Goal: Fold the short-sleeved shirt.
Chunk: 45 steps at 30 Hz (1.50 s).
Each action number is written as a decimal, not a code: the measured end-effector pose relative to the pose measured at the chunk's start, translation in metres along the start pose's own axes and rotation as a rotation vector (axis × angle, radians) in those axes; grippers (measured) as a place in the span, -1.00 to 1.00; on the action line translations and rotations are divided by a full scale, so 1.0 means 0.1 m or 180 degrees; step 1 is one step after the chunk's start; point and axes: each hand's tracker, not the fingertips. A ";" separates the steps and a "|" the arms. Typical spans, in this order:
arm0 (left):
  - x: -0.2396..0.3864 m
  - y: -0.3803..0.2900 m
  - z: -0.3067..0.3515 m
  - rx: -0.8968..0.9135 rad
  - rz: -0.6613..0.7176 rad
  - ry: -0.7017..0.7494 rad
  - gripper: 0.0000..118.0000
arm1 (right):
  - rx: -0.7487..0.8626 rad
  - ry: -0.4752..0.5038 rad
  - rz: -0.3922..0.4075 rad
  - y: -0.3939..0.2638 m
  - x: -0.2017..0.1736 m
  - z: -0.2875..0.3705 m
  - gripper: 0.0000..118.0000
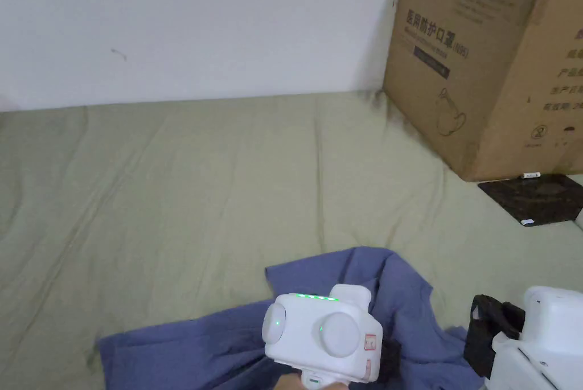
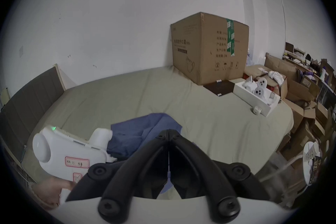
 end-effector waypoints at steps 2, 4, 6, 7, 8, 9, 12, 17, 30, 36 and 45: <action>-0.09 -0.05 0.07 0.0046 0.0069 -0.0108 0.43 | -0.0055 0.0001 -0.0007 -0.03 -0.01 -0.03 -1.00; -0.18 -0.03 0.28 0.0105 0.0141 -0.0130 0.58 | -0.0083 0.0019 -0.0008 -0.04 -0.05 -0.04 -1.00; -0.27 -0.01 0.55 0.0245 0.0161 -0.0065 0.56 | -0.0079 0.0076 0.0018 -0.01 -0.13 -0.02 -1.00; -0.35 -0.02 0.74 0.0416 0.0196 -0.0044 0.29 | -0.0059 0.0110 0.0049 0.00 -0.18 0.00 -1.00; -0.41 -0.05 0.93 0.0530 0.0188 -0.0071 -0.16 | -0.0042 0.0145 0.0089 0.00 -0.22 0.02 -1.00; -0.50 -0.11 1.13 0.0680 0.0156 0.0000 -0.69 | -0.0022 0.0196 0.0145 0.00 -0.28 0.05 -1.00; -0.81 -0.30 1.42 0.0734 0.0272 0.0629 -0.98 | -0.0040 0.0292 0.0211 -0.03 -0.43 0.08 -1.00; -1.65 -0.59 1.59 0.0496 0.0888 0.0824 -1.00 | -0.0186 0.0477 0.0295 -0.16 -0.68 0.03 -1.00; -3.02 -0.12 1.13 -0.0347 0.1339 0.1193 0.78 | -0.0543 0.0676 0.0431 -0.28 -0.92 -0.49 -1.00; -2.83 -0.18 1.06 -0.0161 0.1252 0.1481 0.04 | -0.0580 0.0568 0.0345 -0.26 -0.80 -0.55 -1.00; -2.65 -0.16 1.47 0.0199 0.1094 0.1470 -0.93 | -0.0577 0.0562 0.0398 -0.12 -0.55 -0.57 -1.00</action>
